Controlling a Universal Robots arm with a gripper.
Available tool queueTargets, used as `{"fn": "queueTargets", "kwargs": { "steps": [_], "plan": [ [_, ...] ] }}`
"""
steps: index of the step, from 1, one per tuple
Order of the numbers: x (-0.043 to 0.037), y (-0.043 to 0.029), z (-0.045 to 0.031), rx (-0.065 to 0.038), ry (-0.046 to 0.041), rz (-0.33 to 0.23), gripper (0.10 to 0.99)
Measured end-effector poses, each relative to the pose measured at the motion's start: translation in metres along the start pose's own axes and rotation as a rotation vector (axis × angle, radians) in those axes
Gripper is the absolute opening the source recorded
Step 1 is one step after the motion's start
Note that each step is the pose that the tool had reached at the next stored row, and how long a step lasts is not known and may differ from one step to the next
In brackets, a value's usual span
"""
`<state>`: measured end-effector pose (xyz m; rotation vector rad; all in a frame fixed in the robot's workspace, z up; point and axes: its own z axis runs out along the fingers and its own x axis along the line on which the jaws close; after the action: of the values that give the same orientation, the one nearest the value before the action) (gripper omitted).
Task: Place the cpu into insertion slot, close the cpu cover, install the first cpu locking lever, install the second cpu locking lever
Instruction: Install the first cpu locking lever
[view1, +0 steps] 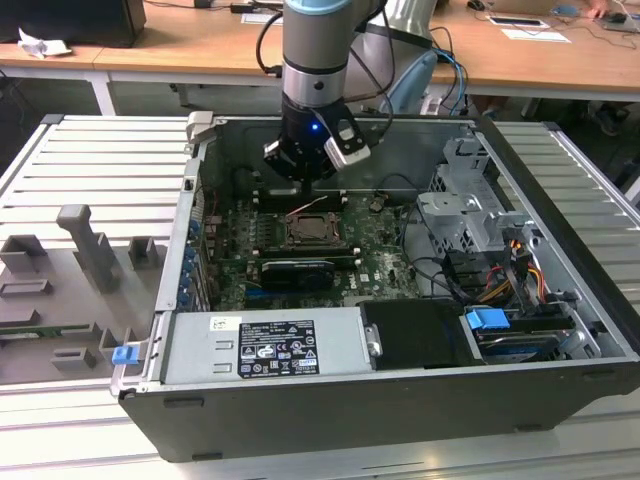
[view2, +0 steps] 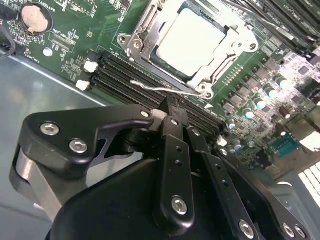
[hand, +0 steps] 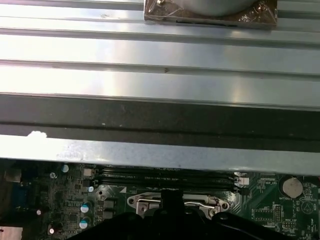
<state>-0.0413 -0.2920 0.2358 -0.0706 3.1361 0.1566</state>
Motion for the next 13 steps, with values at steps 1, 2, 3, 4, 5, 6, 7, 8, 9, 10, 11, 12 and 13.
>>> {"fn": "queueTargets", "kwargs": {
  "steps": [1, 2, 3, 4, 5, 6, 7, 8, 9, 10, 11, 12, 13],
  "plan": [
    [-0.0002, -0.0001, 0.0021, 0.000, -0.0001, 0.000, 0.106],
    [-0.0003, -0.0003, 0.0032, 0.000, 0.0000, -0.001, 0.106],
    [-0.0009, -0.0004, 0.0042, 0.000, 0.0001, -0.001, 0.106],
    [-0.0019, -0.0005, 0.0049, 0.000, 0.0002, -0.002, 0.106],
    [-0.0030, -0.0001, 0.0056, 0.000, 0.0002, -0.002, 0.106],
    [-0.0033, 0.0001, 0.0065, 0.000, 0.0001, -0.002, 0.106],
    [-0.0035, 0.0000, 0.0074, 0.000, 0.0000, -0.002, 0.106],
    [-0.0035, 0.0000, 0.0080, 0.000, 0.0001, -0.002, 0.106],
    [-0.0037, -0.0001, 0.0084, 0.000, 0.0005, -0.006, 0.106],
    [-0.0040, -0.0002, 0.0087, 0.000, 0.0007, -0.009, 0.106],
    [-0.0045, -0.0002, 0.0091, 0.000, 0.0010, -0.010, 0.106],
    [-0.0054, 0.0000, 0.0093, 0.000, 0.0011, -0.010, 0.106],
    [-0.0065, 0.0003, 0.0096, 0.000, 0.0010, -0.010, 0.106]
  ]
}}
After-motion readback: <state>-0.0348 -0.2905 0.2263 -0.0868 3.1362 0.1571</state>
